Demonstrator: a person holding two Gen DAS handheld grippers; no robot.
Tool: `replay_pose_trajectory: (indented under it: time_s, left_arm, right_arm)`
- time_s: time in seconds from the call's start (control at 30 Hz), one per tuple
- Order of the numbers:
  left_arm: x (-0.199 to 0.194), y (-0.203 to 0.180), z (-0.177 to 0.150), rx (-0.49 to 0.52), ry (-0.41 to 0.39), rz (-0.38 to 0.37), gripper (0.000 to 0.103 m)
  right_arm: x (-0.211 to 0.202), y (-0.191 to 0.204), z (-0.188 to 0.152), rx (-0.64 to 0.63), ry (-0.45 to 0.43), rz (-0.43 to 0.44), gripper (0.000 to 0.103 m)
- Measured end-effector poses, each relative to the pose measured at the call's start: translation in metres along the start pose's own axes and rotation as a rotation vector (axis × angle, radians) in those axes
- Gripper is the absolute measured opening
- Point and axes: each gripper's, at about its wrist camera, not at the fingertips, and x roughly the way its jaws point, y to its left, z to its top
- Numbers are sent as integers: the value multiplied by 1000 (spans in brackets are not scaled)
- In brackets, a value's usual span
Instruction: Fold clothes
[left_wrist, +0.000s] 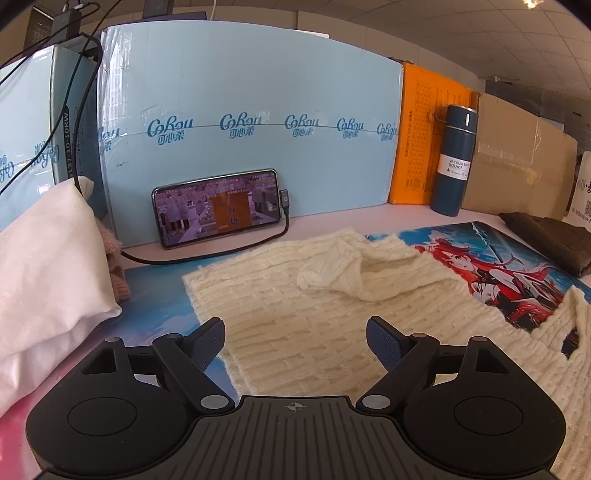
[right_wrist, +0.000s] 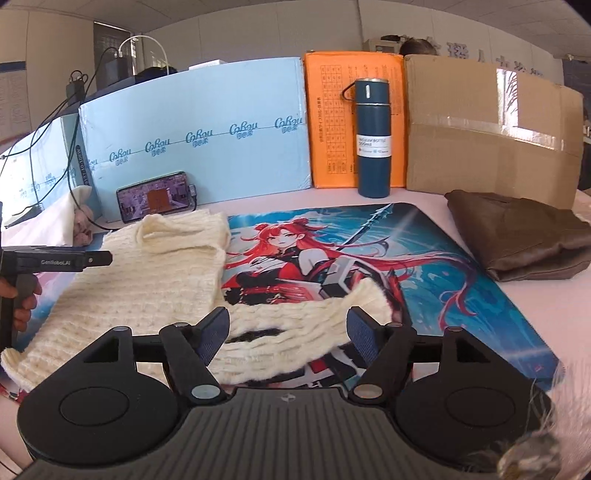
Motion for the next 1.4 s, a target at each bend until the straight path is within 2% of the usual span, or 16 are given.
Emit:
replay_pose_trajectory:
  time_s: [0.13,0.33,0.5,0.67,0.73,0.83,0.87,0.93,0.97,1.0,1.1,1.3,1.4]
  left_arm:
    - [-1,0,1,-25,-8,-63,87]
    - [-1,2,1,-60,-14,-144,87]
    - [-3,8,3,-82,-44,-81,87]
    - [-2,10,4,-87,-43,-65,87]
    - [0,10,4,-88,-31,-68,87]
    - [2,11,3,-94,-19,-64,87]
    - [2,11,3,-97,-14,-61,87]
    - [4,12,3,-101,-3,-56,87]
    - [5,11,3,-103,1,-52,87]
    - [5,12,2,-105,2,-52,87]
    - [5,12,2,-110,2,-51,87]
    - [7,15,2,-122,13,-47,87]
    - [7,15,2,-122,17,-47,87]
  right_arm:
    - [7,13,15,-66,-75,22,77]
    - [62,78,34,-299,-89,171,80]
    - [117,115,49,-380,-50,213,80]
    - [168,140,51,-509,14,248,80]
    - [186,145,50,-522,47,263,80]
    - [203,144,49,-472,86,297,77]
    - [208,143,49,-447,100,312,71]
    - [209,139,52,-403,102,311,50]
    - [210,138,52,-396,89,264,25]
    - [211,136,53,-382,80,223,13]
    - [212,119,59,-266,77,220,10]
    - [207,79,74,23,51,178,10]
    - [208,63,76,119,63,157,11]
